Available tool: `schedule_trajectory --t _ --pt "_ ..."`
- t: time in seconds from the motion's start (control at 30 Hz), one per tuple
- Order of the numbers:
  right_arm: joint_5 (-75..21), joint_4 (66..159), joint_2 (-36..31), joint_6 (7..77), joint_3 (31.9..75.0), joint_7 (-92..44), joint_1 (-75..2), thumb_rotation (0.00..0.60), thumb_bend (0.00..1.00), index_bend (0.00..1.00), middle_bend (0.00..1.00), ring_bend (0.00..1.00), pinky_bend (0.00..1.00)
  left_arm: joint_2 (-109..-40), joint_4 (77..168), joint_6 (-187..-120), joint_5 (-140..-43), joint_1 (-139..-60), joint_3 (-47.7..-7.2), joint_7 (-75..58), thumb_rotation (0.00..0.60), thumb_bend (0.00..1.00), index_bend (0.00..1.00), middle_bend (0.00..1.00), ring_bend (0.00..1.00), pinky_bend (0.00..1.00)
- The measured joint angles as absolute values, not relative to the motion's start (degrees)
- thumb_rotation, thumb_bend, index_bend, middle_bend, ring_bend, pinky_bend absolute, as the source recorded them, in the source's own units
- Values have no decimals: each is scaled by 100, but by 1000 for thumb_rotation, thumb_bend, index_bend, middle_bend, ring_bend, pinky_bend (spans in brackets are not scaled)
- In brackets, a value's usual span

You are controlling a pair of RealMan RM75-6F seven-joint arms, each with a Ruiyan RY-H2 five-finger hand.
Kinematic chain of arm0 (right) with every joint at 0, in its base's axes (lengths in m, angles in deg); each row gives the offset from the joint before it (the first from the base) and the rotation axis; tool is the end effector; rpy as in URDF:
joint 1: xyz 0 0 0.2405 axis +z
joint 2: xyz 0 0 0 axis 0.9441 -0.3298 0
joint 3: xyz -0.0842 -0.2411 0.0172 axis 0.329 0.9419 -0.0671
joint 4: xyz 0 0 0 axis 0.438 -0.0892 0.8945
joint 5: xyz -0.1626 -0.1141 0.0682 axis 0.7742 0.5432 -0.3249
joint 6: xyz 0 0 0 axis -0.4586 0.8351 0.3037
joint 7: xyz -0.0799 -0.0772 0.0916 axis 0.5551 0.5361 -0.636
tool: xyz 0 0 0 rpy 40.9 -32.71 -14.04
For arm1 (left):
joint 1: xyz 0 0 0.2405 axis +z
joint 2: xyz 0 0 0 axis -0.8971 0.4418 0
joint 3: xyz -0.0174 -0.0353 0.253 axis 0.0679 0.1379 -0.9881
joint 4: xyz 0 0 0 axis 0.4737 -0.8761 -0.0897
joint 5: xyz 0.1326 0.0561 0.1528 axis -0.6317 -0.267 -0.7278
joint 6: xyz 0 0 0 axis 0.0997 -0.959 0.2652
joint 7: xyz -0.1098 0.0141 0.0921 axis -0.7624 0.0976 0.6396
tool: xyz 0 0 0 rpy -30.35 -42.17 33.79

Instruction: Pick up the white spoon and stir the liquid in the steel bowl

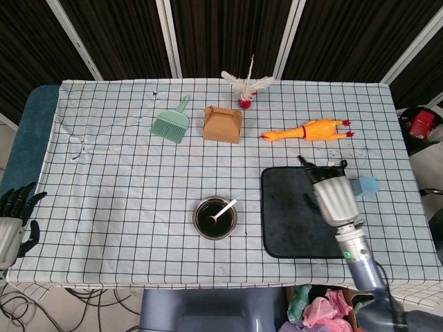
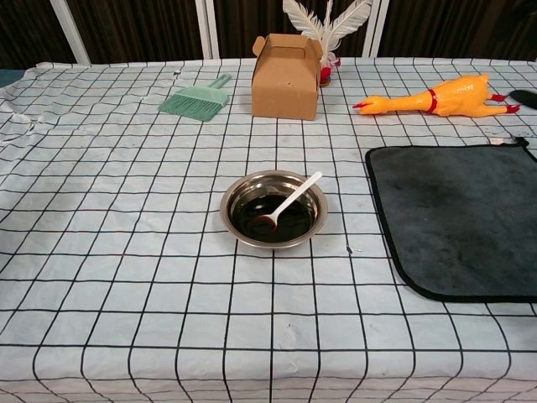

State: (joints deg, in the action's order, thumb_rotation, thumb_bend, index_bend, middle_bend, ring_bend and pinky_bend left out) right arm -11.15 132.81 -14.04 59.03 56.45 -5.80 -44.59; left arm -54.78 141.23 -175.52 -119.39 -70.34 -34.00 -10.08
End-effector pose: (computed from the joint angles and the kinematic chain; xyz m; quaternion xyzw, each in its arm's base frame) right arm -0.2109 -0.2906 0.1174 0.6466 -0.2784 0.4438 0.5544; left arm -0.3044 0.1862 0.1606 -0.6183 -0.3633 -0.4026 0.5689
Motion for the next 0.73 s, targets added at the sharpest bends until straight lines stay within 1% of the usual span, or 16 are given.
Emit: schedule_trajectory --t 0.1,0.17,0.23,0.47,0.6,0.73 --pt "-1152 13364 -1909 5925 5763 -1234 -4853 600 243 55 202 282 331 -5480 14135 -17555 -11953 -7036 -3402 -992 600 731 153 3 0 0" --pt "-1088 13294 -2111 5949 5934 -1590 -5123 600 243 55 202 281 331 -5478 14147 -17559 -11967 -7035 -3408 -989 600 731 153 3 0 0" --pt "-992 13154 -2164 5994 6055 -1767 -5263 600 243 55 202 281 331 -5476 14165 -17559 -11970 -7034 -3411 -1003 600 731 153 3 0 0" --pt "-650 12376 -1964 6267 6303 -2342 -5710 600 242 55 202 281 330 -5468 14180 -17598 -12031 -7033 -3417 -1052 600 731 153 3 0 0" --pt "-604 11964 -1704 6490 6280 -2307 -5874 600 242 56 202 271 330 -5463 14212 -17573 -12023 -7028 -3436 -1095 600 731 153 3 0 0" --pt "-613 11592 -1471 6551 6223 -2307 -5965 600 243 55 202 269 330 -5441 14236 -17564 -12028 -7028 -3445 -1106 600 731 154 3 0 0"
